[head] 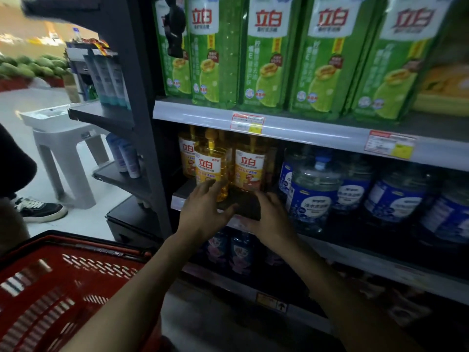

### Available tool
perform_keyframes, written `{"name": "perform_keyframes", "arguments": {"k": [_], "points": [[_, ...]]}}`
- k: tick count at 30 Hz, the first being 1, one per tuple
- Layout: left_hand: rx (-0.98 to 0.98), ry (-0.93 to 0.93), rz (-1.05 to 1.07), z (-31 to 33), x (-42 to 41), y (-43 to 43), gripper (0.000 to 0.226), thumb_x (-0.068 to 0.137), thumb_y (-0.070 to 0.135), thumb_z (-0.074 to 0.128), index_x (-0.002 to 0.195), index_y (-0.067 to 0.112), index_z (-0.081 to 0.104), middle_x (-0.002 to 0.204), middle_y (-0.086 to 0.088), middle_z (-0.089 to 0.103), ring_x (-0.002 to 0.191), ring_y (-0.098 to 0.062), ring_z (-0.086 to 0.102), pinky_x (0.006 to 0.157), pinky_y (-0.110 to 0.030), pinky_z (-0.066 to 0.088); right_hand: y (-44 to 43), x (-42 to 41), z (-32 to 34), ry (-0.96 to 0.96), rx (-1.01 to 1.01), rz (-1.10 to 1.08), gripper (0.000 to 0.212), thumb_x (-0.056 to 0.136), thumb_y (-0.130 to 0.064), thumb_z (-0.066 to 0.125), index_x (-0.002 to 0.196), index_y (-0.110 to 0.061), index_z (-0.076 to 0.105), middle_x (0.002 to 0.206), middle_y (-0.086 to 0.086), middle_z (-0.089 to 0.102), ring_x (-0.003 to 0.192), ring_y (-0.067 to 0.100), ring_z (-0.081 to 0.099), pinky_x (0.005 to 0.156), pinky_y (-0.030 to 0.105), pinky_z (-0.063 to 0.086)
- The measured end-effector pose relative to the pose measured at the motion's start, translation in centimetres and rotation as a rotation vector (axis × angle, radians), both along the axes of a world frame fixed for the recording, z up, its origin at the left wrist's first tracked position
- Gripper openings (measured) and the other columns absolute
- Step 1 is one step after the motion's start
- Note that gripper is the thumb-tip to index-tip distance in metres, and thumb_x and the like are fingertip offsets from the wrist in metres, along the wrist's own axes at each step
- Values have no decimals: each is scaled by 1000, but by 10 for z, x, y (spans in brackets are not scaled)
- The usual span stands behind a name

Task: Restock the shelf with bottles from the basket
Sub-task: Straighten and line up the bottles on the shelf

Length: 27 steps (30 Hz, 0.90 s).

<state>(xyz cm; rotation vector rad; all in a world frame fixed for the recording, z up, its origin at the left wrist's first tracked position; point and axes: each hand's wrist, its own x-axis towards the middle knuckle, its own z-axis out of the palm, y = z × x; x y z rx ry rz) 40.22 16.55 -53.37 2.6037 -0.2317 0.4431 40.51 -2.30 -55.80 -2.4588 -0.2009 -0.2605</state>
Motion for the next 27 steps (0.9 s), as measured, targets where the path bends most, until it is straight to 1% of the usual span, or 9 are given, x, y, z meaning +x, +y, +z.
{"name": "perform_keyframes", "arguments": {"k": [3,6,10,12,15,18,21,25,27], "points": [[82,-16,-48,9,-23,-8,79,86,66,54,154,29,39,157,-4,43,146,-29,37,112,-52,43,-20,-21,6,5,-63,11,87,82,-52,77,154,-35,30,154,3,32,141,30,39,108,51,46],[143,-3,-74,15,-48,-14,83,84,70,49,157,33,34,161,-4,38,150,-30,32,114,-55,40,-38,-41,19,24,-95,5,91,79,-64,75,153,-36,29,157,5,30,143,31,37,110,51,44],[204,-11,-96,26,-81,-26,90,80,80,32,158,34,33,162,-3,37,149,-29,33,114,-50,41,-67,-67,40,80,-104,-11,97,79,-69,71,156,-23,32,152,11,33,140,33,38,109,47,44],[222,-29,-110,34,-93,-35,86,84,78,38,158,34,33,161,-1,38,149,-27,33,114,-48,41,-83,-80,46,77,-91,-28,98,76,-73,67,154,-22,36,150,10,35,136,34,42,104,48,46],[230,-85,-150,43,-107,-52,75,93,63,59,157,32,36,159,2,40,146,-24,36,112,-45,41,-105,-98,50,94,-80,-50,104,74,-78,63,156,-21,33,157,10,30,141,35,37,108,50,44],[241,-53,-161,48,-114,-71,82,88,73,48,158,34,33,159,3,39,146,-24,36,113,-46,41,-124,-109,53,106,-90,-82,100,80,-68,71,158,-23,28,159,9,26,145,34,32,113,49,40],[243,-30,-173,47,-114,-90,91,80,80,34,158,33,32,159,2,40,146,-25,37,112,-46,42,-142,-111,51,107,-86,-126,102,79,-62,77,159,-24,26,158,12,27,145,37,31,116,51,36],[215,15,-167,37,-107,-112,97,77,84,34,160,33,28,162,-1,37,148,-27,35,111,-47,44,-155,-104,46,112,-29,-150,106,72,-59,82,157,-29,26,159,13,28,146,38,31,116,56,36],[176,32,-172,31,-100,-121,94,81,80,46,160,33,27,163,-1,36,148,-26,34,111,-46,44,-157,-96,42,114,-27,-174,110,71,-59,83,158,-28,24,158,12,29,146,37,31,115,55,37]]}}
